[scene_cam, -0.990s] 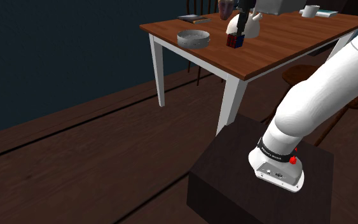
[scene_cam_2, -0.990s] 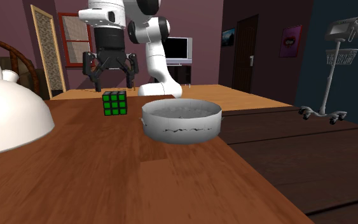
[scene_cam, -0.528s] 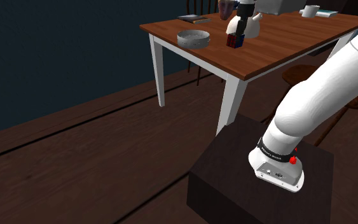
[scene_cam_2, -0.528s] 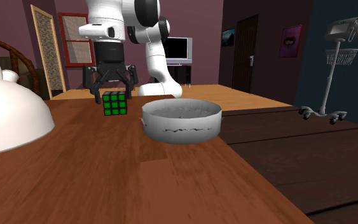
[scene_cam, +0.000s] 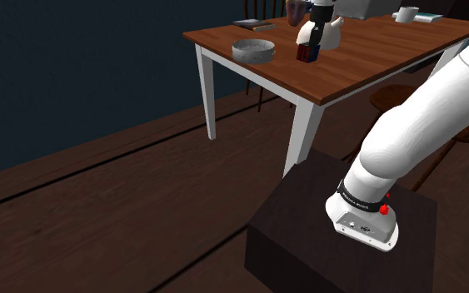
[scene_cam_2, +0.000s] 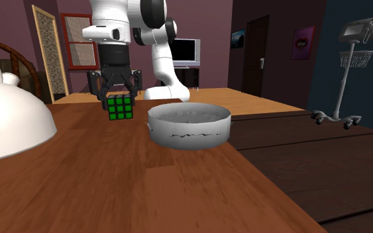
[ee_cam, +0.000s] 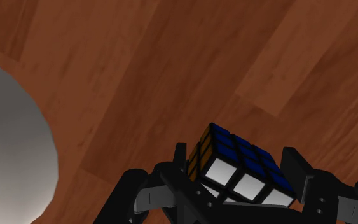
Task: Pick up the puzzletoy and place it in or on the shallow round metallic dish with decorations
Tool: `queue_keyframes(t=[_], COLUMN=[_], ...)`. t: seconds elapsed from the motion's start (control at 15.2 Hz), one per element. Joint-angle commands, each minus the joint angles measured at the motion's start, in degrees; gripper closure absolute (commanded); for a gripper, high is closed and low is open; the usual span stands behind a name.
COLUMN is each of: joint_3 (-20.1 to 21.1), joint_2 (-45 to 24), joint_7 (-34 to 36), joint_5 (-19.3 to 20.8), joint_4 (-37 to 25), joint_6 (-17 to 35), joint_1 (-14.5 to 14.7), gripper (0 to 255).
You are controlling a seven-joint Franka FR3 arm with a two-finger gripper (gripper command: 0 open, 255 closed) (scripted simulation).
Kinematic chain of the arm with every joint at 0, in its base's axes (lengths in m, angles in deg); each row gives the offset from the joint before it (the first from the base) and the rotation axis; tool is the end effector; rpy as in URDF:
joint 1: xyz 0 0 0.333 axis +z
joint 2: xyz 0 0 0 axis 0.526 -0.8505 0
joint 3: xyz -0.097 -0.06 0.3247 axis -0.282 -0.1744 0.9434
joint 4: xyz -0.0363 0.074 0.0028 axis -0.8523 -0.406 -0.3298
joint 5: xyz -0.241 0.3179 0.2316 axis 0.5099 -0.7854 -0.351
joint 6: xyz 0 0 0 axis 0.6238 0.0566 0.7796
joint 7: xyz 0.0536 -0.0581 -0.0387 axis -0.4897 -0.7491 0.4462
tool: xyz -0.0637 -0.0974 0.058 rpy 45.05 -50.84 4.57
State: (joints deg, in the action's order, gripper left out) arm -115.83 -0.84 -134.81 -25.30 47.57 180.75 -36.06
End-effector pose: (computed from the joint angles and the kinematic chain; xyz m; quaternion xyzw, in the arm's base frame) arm 0.4067 -0.3489 0.5380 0.9938 0.1112 -0.0067 0.0012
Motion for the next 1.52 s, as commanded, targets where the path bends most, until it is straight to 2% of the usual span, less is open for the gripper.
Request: queue_keyframes(t=[0.0,0.46,1.45], joint_3=[0.0,0.0,0.73], joint_2=[0.0,0.0,-1.56], joint_7=[0.0,0.0,-0.93], joint_5=[0.0,0.0,-1.19], joint_4=[0.0,0.01,-12.87], joint_6=[0.0,0.01,-11.44], joint_1=[0.0,0.0,0.67], gripper=[255,255,255])
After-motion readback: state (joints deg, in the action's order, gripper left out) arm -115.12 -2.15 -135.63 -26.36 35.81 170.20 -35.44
